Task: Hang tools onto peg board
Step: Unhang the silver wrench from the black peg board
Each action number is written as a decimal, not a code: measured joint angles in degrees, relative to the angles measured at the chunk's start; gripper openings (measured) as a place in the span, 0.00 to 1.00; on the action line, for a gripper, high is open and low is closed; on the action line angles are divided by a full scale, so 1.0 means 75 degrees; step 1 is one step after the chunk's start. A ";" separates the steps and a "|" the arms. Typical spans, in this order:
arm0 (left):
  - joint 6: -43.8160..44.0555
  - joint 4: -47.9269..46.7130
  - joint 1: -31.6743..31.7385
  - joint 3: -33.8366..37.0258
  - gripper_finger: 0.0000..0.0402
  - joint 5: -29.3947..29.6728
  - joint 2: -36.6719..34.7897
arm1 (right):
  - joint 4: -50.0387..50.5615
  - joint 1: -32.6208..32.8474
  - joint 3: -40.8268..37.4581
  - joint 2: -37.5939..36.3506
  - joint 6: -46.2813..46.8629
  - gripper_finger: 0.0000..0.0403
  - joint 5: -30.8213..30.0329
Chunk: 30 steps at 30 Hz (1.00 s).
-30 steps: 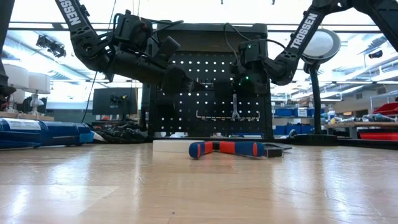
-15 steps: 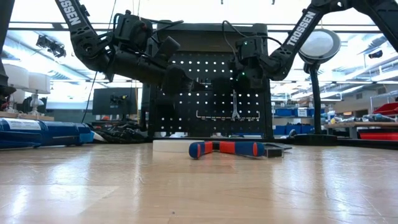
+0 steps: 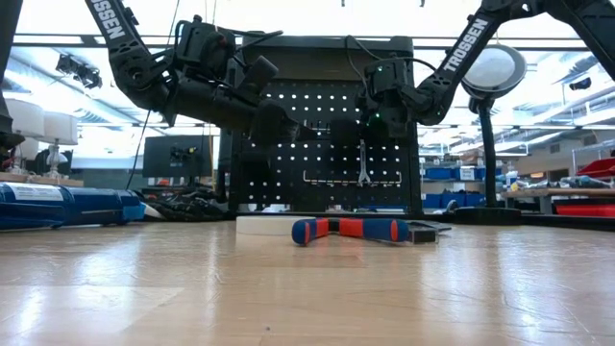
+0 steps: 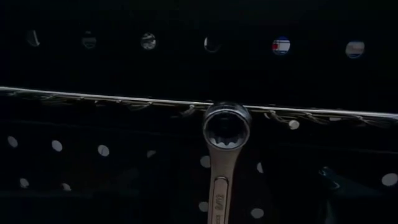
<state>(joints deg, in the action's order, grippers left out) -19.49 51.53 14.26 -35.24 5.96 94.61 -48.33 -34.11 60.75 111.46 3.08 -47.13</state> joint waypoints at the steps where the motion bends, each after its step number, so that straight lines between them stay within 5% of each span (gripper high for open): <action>1: 0.0000 0.0000 0.0000 0.0000 0.43 0.0007 0.0000 | 0.0008 0.0000 0.0000 0.0000 0.0034 0.57 0.0003; 13: -0.0004 0.0003 0.0000 0.0000 0.43 0.0015 0.0000 | 0.0055 -0.0003 0.0000 -0.0003 0.0060 0.55 0.0041; 30: -0.0172 0.0003 0.0000 0.0000 0.43 0.0012 0.0000 | 0.0291 -0.0023 0.0000 -0.0009 0.0203 0.26 0.0038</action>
<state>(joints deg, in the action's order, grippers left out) -20.78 51.55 14.26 -35.24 6.04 94.61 -46.15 -34.28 60.75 111.39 4.60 -46.85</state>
